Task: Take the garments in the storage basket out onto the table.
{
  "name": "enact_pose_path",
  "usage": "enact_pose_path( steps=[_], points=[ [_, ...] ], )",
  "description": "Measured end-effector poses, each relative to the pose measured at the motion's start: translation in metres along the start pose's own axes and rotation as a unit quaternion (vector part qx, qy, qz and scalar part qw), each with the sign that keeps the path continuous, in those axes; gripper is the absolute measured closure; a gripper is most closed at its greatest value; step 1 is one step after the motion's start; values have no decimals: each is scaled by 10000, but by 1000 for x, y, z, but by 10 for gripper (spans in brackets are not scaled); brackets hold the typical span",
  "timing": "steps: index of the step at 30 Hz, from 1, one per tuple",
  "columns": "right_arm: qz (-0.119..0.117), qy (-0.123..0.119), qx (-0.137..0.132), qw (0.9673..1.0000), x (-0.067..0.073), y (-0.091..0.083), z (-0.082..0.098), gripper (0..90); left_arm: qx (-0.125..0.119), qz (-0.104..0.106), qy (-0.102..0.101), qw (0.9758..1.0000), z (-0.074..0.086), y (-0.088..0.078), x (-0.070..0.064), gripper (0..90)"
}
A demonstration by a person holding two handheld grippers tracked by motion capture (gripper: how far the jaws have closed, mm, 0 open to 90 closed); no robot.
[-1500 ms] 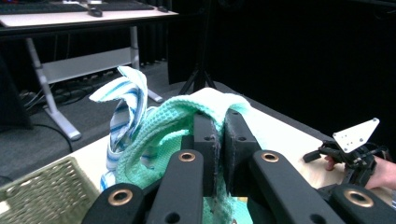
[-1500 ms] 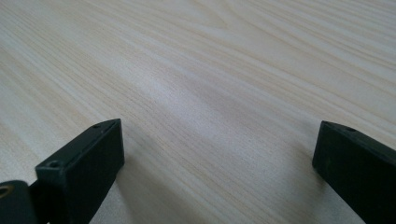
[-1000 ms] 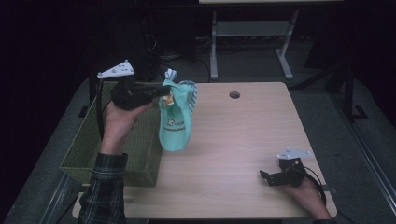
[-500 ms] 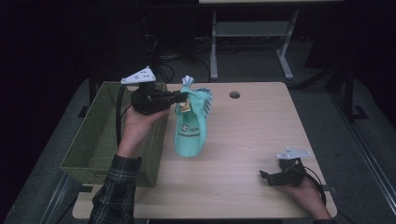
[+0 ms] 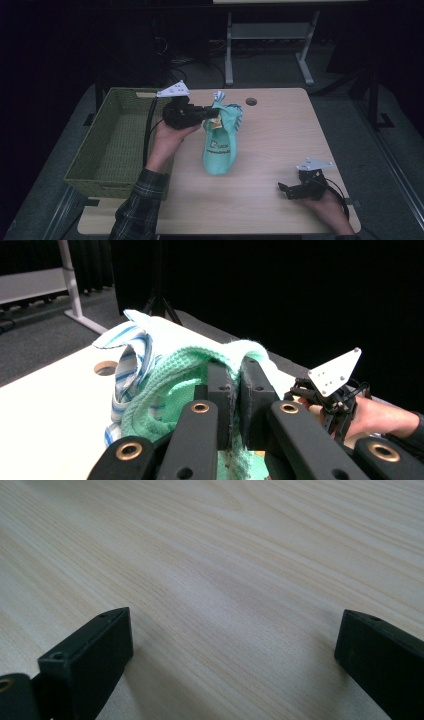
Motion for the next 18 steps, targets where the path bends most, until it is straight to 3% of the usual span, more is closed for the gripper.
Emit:
enact_pose_path(
  steps=[9, 18],
  points=[
    [2, 3, 1, 10000, 0, 0, 0, 15, 273, 83, 76, 9996, 15, 27, -10, 850],
    [5, -9, 2, 10000, 0, 0, 0, 15, 613, 214, 107, 9978, 40, 60, -21, 849]
  ],
)
Point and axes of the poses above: each handheld gripper's, and its own axes: y roughly forward along the jaws, z roughly out of its underside, x roughly to its left, the point moved 5 cm from there along y, roughly forward along the jaws, and after that the axes turned 9 degrees about -z, right-handed, at the moved point
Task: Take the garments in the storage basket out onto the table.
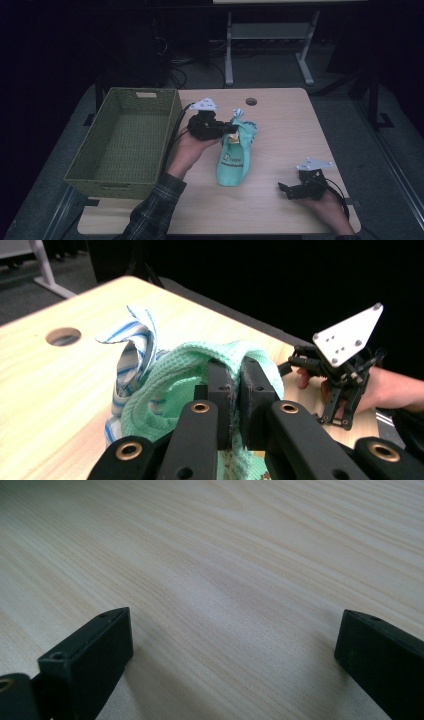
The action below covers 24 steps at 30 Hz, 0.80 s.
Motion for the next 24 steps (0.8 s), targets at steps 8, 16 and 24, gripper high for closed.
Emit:
enact_pose_path(
  steps=[8, 16, 24],
  points=[
    [1, -2, 2, 10000, 0, 0, 0, 15, 413, 12, 173, 9990, 24, 28, -8, 849],
    [1, -6, 1, 10000, 0, 0, 0, 15, 738, -20, 419, 9964, 40, 43, -13, 847],
    [0, -5, 1, 10000, 0, 0, 0, 15, 950, -6, 323, 9950, 56, 51, -9, 845]
  ],
)
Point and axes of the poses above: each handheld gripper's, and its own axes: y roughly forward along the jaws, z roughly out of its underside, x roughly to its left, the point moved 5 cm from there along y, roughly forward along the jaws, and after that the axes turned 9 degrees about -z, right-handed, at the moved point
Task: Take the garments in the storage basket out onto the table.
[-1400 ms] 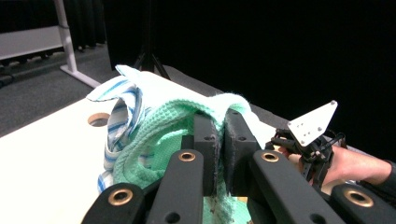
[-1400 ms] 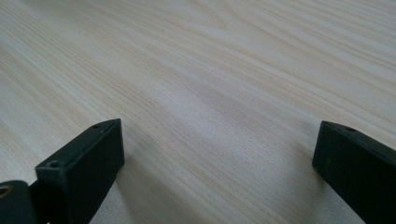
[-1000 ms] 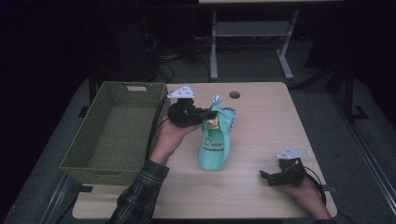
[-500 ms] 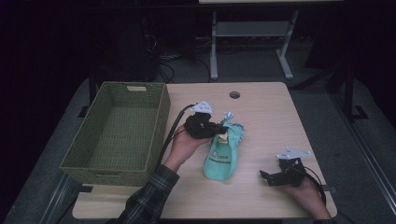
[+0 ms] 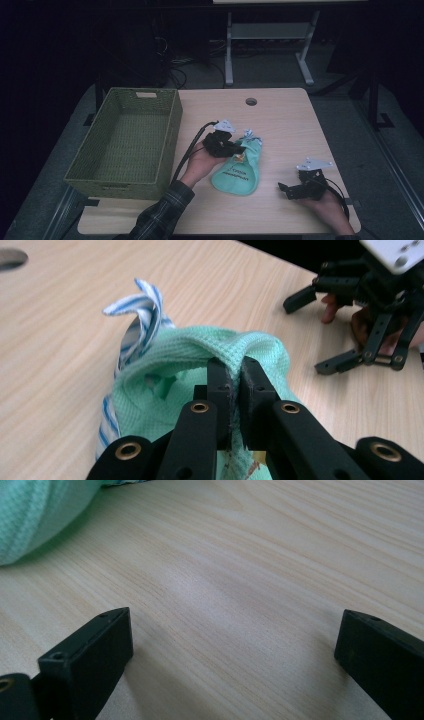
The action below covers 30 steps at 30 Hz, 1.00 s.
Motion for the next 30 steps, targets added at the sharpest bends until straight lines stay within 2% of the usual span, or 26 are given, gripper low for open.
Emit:
enact_pose_path(
  steps=[9, 21, 22, 26, 30],
  points=[
    [0, -1, -1, 10000, 0, 0, 0, 15, 278, 76, -54, 9996, 17, 13, -2, 840],
    [1, -1, -1, 10000, 0, 0, 0, 15, 706, 153, -100, 9973, 42, 37, -8, 827],
    [0, -1, 0, 10000, 0, 0, 0, 15, 768, 136, -50, 9969, 44, 38, -8, 822],
    [0, -2, 1, 10000, 0, 0, 0, 15, 823, 90, -8, 9966, 47, 39, -7, 787],
    [-1, 0, -1, 10000, 0, 0, 0, 15, 757, 26, -46, 9971, 43, 33, -7, 684]
  ],
)
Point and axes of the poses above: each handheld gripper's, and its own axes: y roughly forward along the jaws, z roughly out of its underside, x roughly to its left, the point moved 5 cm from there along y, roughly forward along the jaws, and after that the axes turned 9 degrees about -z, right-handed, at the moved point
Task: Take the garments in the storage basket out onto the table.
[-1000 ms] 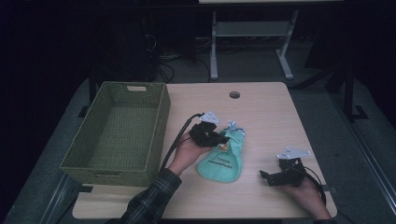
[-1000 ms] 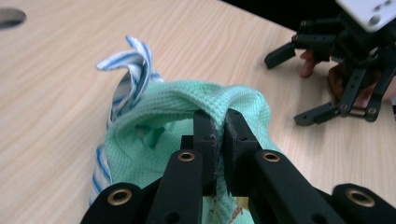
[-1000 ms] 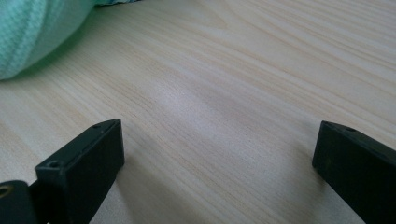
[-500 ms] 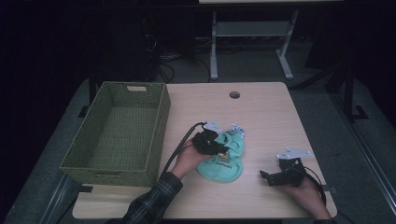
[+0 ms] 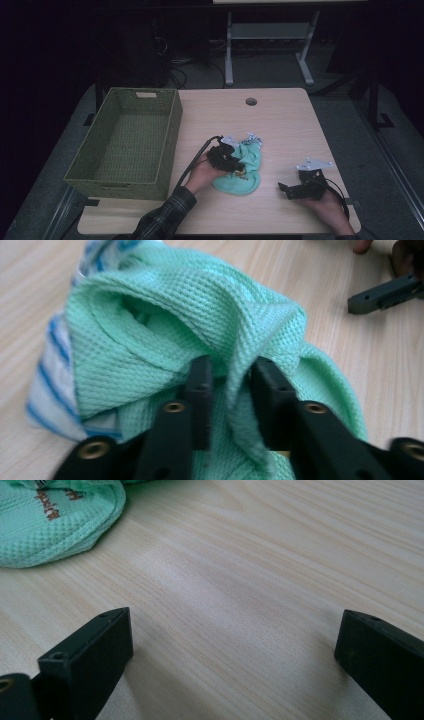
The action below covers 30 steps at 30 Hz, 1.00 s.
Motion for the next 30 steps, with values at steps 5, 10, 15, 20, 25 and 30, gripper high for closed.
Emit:
enact_pose_path(
  steps=[5, 10, 15, 20, 25, 30],
  points=[
    [0, -4, -1, 10000, 0, 0, 0, 15, -63, 3, 27, 10000, -1, -14, -3, 579],
    [0, 0, -1, 10000, 0, 0, 0, 15, -140, -99, 46, 9998, 1, -28, -5, 527],
    [-1, -1, -1, 10000, 0, 0, 0, 15, -183, -125, 44, 9997, 9, -42, -7, 579],
    [0, 0, -1, 10000, 0, 0, 0, 15, -140, -108, -5, 9998, 23, -52, -10, 706],
    [-3, -7, -2, 10000, 0, 0, 0, 15, -83, -143, 7, 9999, 34, -56, -12, 814],
    [-4, 0, -1, 10000, 0, 0, 0, 15, 95, -94, 18, 9999, 47, -54, -16, 895]
  ],
)
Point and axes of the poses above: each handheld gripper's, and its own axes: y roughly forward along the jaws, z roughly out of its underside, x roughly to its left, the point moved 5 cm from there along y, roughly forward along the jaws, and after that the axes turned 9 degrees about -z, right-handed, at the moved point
